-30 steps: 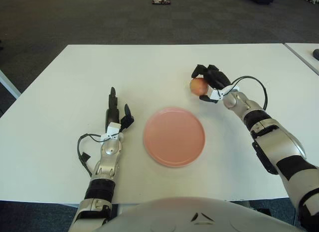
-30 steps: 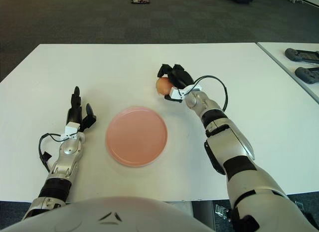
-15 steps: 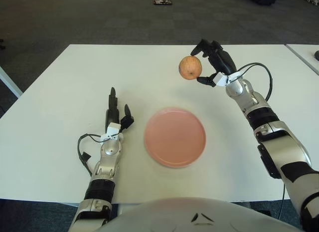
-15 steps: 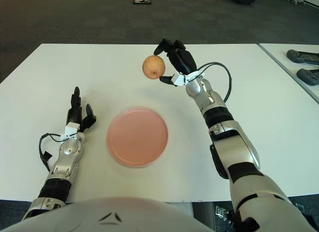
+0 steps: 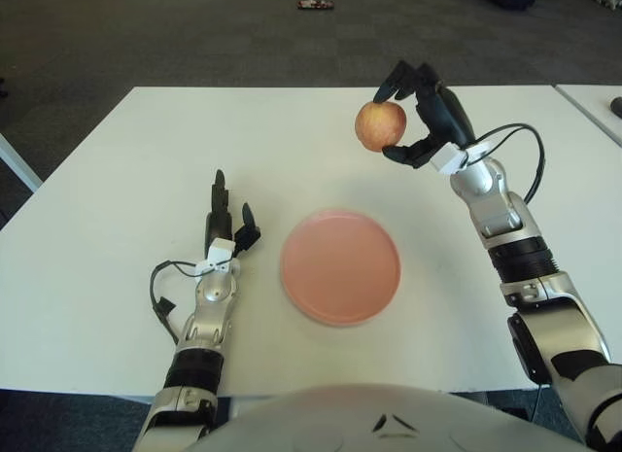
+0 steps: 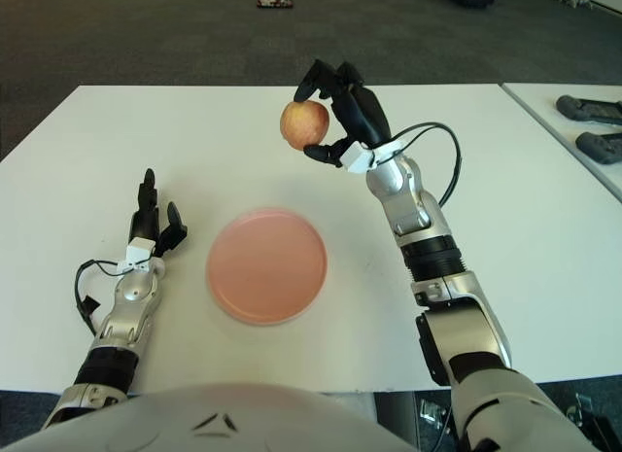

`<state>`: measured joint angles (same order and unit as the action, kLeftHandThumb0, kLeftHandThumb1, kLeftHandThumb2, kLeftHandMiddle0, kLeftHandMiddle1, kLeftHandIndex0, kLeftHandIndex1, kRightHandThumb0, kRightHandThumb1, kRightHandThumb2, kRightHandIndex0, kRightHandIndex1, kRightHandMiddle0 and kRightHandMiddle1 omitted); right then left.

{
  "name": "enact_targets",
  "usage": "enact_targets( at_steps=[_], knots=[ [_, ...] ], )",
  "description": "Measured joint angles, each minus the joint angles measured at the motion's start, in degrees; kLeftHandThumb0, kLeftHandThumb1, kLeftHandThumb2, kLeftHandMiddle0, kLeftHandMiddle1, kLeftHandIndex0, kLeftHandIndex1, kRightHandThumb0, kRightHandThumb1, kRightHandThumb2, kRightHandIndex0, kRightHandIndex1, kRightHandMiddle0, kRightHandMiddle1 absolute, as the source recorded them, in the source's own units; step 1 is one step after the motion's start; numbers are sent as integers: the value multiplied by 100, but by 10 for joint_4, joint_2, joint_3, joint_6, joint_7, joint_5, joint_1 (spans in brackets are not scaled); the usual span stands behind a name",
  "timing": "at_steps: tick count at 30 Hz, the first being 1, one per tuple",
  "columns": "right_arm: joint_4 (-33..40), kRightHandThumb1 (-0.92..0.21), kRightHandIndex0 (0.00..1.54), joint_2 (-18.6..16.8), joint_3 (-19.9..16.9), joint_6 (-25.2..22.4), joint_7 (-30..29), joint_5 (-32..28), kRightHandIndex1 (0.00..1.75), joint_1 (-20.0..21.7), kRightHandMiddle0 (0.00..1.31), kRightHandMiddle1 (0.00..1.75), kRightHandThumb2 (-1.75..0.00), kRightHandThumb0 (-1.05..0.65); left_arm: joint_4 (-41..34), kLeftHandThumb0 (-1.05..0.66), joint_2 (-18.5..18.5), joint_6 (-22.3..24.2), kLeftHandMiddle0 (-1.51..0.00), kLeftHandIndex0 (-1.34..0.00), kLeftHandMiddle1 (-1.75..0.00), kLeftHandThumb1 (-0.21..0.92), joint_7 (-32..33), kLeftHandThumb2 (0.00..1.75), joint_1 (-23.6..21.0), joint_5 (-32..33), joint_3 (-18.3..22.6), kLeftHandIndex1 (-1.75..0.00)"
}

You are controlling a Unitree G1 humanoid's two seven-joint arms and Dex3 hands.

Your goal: Put the apple into the plate.

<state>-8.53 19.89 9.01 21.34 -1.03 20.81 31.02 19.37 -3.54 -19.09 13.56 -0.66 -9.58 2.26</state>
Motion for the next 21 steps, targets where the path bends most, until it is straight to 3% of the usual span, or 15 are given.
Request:
enact_targets(
  at_steps=[6, 21],
  knots=[
    [47, -11, 79, -4, -6, -22, 38, -23, 169, -9, 53, 175, -154, 0, 0, -92, 0, 0, 0, 0, 0, 92, -3, 100, 0, 0, 0, 0],
    [79, -11, 79, -6, -6, -30, 128, -82, 167, -38, 53, 175, -153, 0, -2, -91, 0, 1, 0, 0, 0, 92, -6, 100, 0, 2, 1, 0]
  ],
)
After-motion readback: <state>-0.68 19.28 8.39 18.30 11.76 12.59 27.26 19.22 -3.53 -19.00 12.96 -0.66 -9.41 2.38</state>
